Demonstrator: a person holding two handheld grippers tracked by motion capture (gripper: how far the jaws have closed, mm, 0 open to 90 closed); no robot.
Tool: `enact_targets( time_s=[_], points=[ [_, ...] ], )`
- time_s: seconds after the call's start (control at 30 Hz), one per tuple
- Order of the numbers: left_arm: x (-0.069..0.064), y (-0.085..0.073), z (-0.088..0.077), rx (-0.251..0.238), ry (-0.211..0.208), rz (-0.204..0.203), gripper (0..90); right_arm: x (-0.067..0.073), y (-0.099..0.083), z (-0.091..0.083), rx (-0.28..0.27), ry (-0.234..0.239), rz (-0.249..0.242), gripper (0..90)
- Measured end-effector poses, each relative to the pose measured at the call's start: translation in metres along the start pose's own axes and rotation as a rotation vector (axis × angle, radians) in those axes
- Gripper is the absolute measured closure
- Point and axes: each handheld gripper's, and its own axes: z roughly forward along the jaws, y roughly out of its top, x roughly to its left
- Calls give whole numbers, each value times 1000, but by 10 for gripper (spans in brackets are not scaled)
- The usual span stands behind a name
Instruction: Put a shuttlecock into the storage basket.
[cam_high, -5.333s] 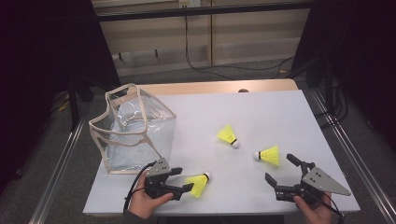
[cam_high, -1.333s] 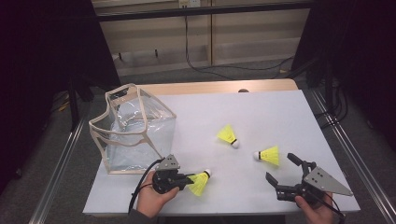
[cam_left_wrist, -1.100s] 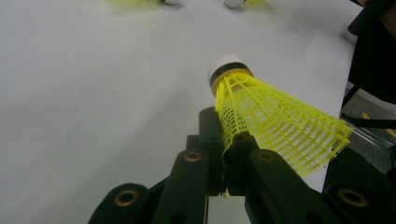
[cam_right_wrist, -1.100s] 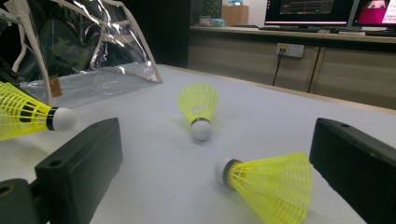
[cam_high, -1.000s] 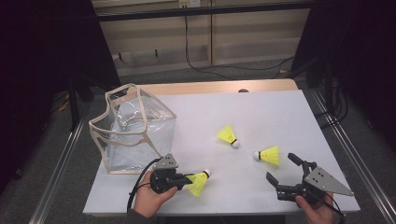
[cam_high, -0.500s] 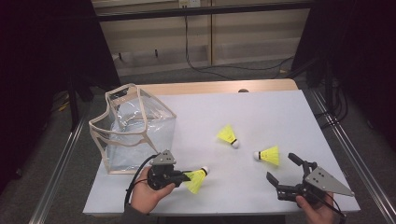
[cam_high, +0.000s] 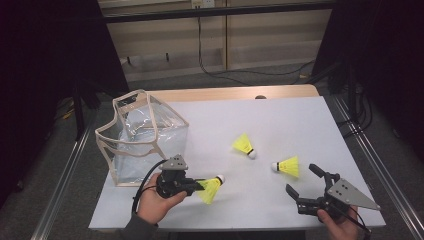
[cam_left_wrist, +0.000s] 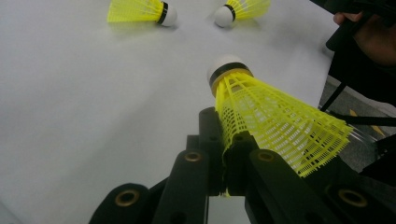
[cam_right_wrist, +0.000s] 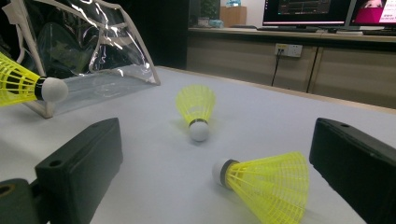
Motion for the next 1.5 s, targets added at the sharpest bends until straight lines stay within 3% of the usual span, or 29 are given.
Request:
enact_targets(
  time_s=[0.4, 1.0, 1.5],
  points=[
    [0, 17, -6, -1, 18, -12, 888, 0, 0, 0, 4, 2, -1, 24],
    [-2, 37, -15, -11, 20, 19, 888, 0, 0, 0, 3, 5, 2, 24],
    [0, 44, -21, -16, 28, 15, 888, 1, 0, 1, 0, 10, -3, 24]
  ],
)
